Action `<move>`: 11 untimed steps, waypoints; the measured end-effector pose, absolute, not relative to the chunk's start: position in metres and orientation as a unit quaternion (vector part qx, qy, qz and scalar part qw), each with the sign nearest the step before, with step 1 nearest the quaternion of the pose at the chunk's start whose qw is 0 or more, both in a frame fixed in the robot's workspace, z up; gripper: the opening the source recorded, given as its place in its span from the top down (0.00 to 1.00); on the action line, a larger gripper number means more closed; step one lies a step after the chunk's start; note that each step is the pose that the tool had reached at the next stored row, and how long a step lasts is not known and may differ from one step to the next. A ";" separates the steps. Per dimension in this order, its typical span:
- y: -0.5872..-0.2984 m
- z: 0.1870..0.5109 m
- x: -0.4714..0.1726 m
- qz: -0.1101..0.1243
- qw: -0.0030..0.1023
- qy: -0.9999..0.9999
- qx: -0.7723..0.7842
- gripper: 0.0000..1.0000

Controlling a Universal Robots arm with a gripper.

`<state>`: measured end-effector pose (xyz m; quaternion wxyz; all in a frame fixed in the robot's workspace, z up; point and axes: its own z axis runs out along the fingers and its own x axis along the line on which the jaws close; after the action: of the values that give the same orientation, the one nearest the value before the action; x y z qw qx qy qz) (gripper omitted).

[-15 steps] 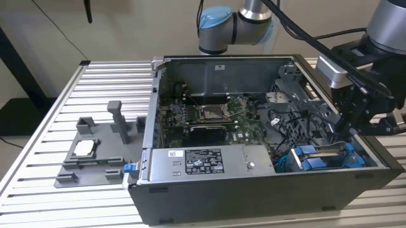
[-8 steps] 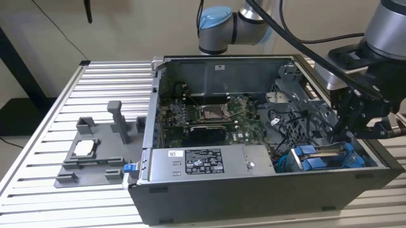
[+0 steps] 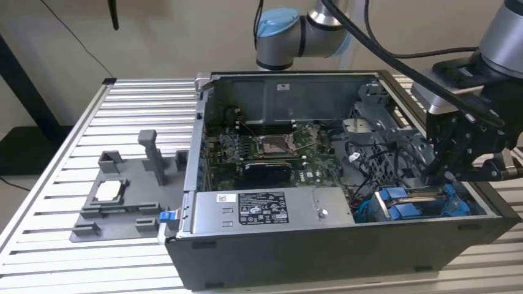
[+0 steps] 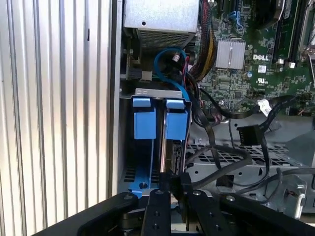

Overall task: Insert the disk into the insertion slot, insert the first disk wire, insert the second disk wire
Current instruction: 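Insert the first disk wire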

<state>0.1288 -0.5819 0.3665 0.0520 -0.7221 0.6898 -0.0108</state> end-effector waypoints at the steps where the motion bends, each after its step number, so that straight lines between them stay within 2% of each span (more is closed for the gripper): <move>1: -0.582 0.366 0.130 -0.008 0.050 0.690 -0.722 0.80; 3: -0.582 0.365 0.132 -0.004 0.046 0.690 -0.722 0.80; 5: -0.582 0.364 0.132 -0.002 0.047 0.692 -0.720 0.80; 11: -0.582 0.361 0.135 0.018 0.069 0.695 -0.716 0.80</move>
<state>0.1351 -0.5819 0.3606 0.0689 -0.7157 0.6947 0.0184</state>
